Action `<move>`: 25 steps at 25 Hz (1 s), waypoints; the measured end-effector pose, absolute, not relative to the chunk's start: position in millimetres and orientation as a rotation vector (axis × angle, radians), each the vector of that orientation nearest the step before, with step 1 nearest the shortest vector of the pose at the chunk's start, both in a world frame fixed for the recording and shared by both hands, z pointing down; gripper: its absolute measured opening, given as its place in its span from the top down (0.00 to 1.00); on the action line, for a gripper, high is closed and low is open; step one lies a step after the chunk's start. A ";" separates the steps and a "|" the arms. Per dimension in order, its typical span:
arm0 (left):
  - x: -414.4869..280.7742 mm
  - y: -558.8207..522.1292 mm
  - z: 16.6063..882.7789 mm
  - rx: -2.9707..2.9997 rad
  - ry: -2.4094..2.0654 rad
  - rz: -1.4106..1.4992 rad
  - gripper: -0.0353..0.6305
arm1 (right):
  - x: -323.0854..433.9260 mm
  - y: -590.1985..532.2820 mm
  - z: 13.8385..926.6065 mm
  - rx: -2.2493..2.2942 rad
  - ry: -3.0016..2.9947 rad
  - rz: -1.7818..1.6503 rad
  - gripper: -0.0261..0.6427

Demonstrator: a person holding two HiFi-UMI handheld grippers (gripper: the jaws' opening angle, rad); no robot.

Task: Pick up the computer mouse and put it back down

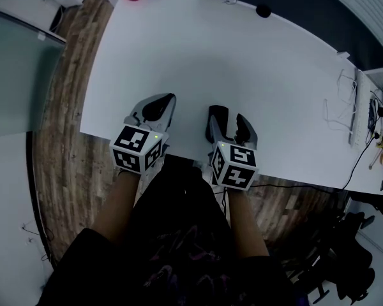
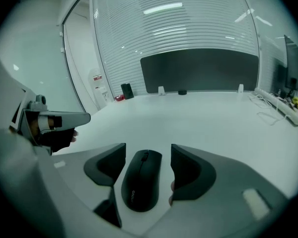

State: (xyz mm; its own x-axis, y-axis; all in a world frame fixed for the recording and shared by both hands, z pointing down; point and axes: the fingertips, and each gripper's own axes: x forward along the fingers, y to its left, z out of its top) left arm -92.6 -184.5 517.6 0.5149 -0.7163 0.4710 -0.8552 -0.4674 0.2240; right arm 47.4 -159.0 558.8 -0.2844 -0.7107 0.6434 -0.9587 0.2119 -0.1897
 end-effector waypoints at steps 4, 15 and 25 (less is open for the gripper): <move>-89.7 -182.9 502.9 2.349 -1.308 0.415 0.94 | 55.4 -161.3 536.9 1.595 -2.108 0.741 0.56; -78.4 -177.0 464.9 2.411 -1.347 0.353 0.94 | 62.5 -164.2 486.1 1.668 -2.193 0.604 0.70; -75.2 -172.2 428.9 2.463 -1.406 0.292 0.94 | 66.4 -163.2 443.5 1.709 -2.268 0.477 0.78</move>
